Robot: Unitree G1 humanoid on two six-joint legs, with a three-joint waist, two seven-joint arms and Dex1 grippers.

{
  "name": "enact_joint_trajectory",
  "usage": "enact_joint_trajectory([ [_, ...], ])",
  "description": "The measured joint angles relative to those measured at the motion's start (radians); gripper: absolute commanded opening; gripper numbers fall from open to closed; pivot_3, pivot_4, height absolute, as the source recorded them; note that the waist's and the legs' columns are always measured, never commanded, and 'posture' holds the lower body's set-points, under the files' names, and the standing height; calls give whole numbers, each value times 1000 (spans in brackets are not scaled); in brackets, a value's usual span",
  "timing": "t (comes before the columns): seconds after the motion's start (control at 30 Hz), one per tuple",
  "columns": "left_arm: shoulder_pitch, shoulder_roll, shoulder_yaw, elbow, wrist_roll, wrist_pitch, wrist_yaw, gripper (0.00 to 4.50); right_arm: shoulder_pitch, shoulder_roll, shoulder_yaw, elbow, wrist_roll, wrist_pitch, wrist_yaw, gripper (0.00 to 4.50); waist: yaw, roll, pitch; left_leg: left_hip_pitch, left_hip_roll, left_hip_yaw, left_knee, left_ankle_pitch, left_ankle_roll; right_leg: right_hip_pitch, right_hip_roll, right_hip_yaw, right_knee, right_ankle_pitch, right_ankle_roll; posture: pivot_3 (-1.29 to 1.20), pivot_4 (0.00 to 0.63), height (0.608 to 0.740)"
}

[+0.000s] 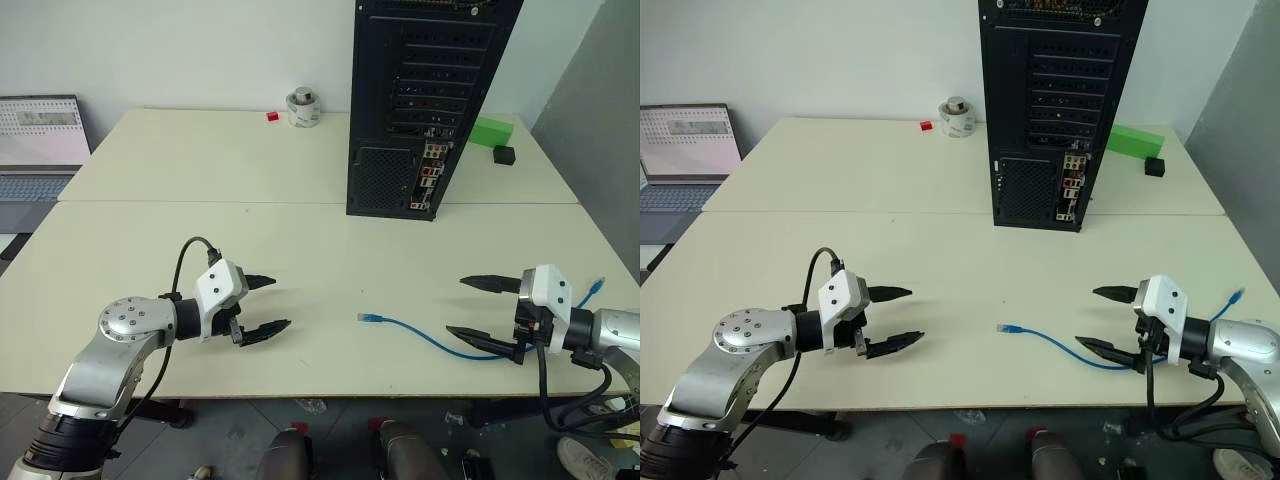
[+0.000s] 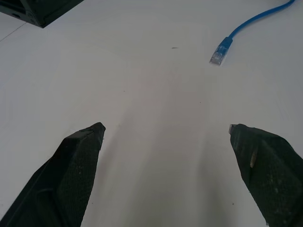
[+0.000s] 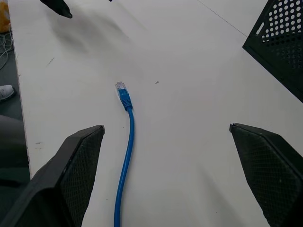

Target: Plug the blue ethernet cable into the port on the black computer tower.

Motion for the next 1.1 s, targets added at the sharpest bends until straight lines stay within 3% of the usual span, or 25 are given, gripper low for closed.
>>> enact_joint_trajectory([
  [0.73, 36, -1, -3, -7, 11, -27, -3, 4491, -6, 0, 23, -2, -11, 52, 18, 4500, 0, 0, 0, 0, 0, 0, 0, 0, 0, 0, 0, 0, 0, 0, 0, 0, 150, 740],
  [1.1, 40, -3, -25, -6, 36, -63, -4, 4491, -40, 11, 94, -17, -11, 65, 18, 4500, -1, 0, 0, -1, -1, -7, 0, 0, 0, 1, -1, -6, 0, 0, 0, 0, 150, 740],
])
